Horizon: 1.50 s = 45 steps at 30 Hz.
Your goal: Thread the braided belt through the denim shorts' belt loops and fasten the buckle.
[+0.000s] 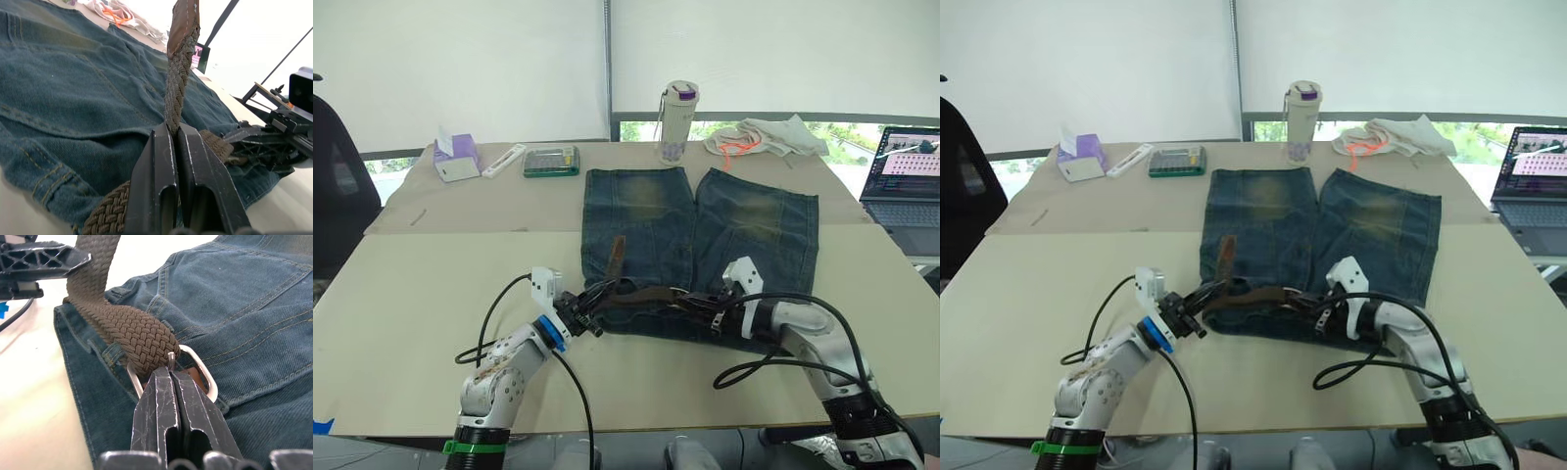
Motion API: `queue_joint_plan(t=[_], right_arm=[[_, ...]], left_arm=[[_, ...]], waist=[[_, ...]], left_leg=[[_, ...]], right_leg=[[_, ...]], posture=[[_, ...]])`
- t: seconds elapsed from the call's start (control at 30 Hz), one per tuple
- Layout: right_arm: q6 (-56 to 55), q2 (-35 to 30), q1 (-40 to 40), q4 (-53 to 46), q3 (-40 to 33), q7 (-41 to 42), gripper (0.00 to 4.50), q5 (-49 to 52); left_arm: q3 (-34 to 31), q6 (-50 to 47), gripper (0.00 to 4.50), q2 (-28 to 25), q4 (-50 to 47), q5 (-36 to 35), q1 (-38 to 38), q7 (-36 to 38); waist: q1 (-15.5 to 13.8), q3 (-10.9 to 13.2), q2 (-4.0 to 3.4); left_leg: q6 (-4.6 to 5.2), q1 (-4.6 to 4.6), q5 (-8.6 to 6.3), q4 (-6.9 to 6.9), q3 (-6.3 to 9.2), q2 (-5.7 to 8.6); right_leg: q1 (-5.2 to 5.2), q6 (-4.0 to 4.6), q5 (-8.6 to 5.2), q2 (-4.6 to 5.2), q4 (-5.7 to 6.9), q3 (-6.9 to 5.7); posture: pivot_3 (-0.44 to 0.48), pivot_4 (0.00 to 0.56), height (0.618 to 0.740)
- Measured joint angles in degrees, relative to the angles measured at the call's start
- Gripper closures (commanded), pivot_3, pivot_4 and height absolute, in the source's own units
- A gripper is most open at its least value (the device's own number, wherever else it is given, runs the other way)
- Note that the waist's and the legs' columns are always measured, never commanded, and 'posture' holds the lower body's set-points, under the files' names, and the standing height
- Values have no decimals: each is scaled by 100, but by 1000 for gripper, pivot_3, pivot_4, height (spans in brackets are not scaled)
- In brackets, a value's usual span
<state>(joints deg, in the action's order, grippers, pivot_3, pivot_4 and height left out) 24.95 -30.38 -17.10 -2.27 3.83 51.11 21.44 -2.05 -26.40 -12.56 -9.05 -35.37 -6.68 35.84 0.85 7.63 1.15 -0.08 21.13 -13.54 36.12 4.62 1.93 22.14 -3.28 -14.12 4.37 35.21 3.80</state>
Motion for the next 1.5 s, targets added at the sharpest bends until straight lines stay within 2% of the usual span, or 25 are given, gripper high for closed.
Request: queue_joint_plan(t=[0.3,0.83,1.23,1.5], right_arm=[[-173,59,-228,288,83,189,4474,-94],[-375,76,-791,1112,34,1117,4474,43],[-1181,65,-1158,2040,219,1768,4474,-305],[-1317,82,-1212,2209,236,1922,4474,-400]], left_arm=[[14,6,4500,-51,0,86,36,77],[41,48,4500,-247,145,267,-25,395],[97,254,4500,-450,556,473,-297,824],[99,263,4500,-498,639,520,-385,892]], waist=[[-3,0,-1],[-3,-1,-2],[-1,-1,-3],[3,-1,-4]], left_leg=[[0,0,0,0,0,0],[0,-1,0,-1,0,1],[0,-1,0,-1,0,1],[-1,-2,0,-1,4,0]], right_leg=[[0,0,0,1,0,0],[0,2,1,1,0,0],[2,3,2,2,2,0],[3,4,2,2,4,0]], posture=[[0,150,740],[0,150,740],[0,150,740],[0,150,740]])
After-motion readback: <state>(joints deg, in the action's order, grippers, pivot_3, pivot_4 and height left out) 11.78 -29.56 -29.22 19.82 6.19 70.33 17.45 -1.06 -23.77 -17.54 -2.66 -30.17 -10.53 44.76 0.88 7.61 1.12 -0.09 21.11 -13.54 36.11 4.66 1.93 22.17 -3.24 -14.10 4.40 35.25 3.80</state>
